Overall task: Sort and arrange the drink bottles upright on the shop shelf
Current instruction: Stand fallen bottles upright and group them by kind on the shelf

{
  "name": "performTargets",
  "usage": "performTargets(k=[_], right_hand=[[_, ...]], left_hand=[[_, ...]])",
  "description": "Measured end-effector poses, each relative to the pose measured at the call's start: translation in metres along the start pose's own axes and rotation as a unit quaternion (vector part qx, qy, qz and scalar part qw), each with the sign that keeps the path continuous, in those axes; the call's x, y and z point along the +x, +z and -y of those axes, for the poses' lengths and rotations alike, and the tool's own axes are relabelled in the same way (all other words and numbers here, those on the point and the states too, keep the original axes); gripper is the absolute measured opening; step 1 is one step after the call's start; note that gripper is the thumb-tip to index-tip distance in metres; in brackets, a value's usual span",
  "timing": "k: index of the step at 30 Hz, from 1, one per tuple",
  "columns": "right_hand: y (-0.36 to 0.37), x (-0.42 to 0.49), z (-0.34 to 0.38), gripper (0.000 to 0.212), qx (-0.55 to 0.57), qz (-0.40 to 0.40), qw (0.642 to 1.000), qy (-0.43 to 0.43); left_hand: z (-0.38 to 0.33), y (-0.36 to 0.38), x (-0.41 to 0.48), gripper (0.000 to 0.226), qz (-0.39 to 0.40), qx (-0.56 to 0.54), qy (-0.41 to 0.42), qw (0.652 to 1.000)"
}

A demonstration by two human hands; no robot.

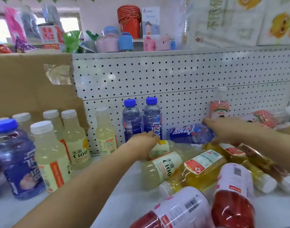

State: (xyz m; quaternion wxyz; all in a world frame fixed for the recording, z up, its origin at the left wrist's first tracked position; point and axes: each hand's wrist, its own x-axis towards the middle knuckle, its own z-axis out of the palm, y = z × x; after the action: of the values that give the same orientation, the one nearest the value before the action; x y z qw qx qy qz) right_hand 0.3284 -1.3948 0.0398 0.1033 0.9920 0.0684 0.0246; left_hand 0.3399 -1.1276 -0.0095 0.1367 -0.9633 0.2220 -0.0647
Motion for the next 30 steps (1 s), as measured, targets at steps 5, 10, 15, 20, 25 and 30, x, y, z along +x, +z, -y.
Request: performTargets(k=[5,10,15,20,25,30], right_hand=[[-0.018,0.011,-0.028,0.045,0.183,-0.022,0.983,-0.005],[-0.04,0.036,-0.007,0.036,0.306,-0.159,0.938,-0.036],[-0.044,0.063,0.028,0.045,0.326,-0.176,0.925,-0.079],[-0.05,0.075,0.051,0.059,0.343,-0.121,0.927,-0.094],[-0.04,0.066,0.057,0.075,0.358,-0.096,0.925,-0.08],[-0.005,0.038,0.054,0.031,0.249,-0.105,0.957,-0.106]], left_hand=[[0.005,0.011,-0.006,0.062,0.024,-0.043,-0.009,0.999],[0.019,0.006,-0.023,0.07,0.083,-0.145,-0.064,0.984],[0.031,0.002,-0.048,0.066,0.168,-0.176,-0.139,0.96],[0.034,0.001,-0.077,0.053,0.195,-0.204,-0.196,0.939],[0.04,0.008,-0.112,0.04,0.128,-0.313,-0.219,0.915],[0.041,0.026,-0.147,0.069,-0.04,-0.5,-0.221,0.837]])
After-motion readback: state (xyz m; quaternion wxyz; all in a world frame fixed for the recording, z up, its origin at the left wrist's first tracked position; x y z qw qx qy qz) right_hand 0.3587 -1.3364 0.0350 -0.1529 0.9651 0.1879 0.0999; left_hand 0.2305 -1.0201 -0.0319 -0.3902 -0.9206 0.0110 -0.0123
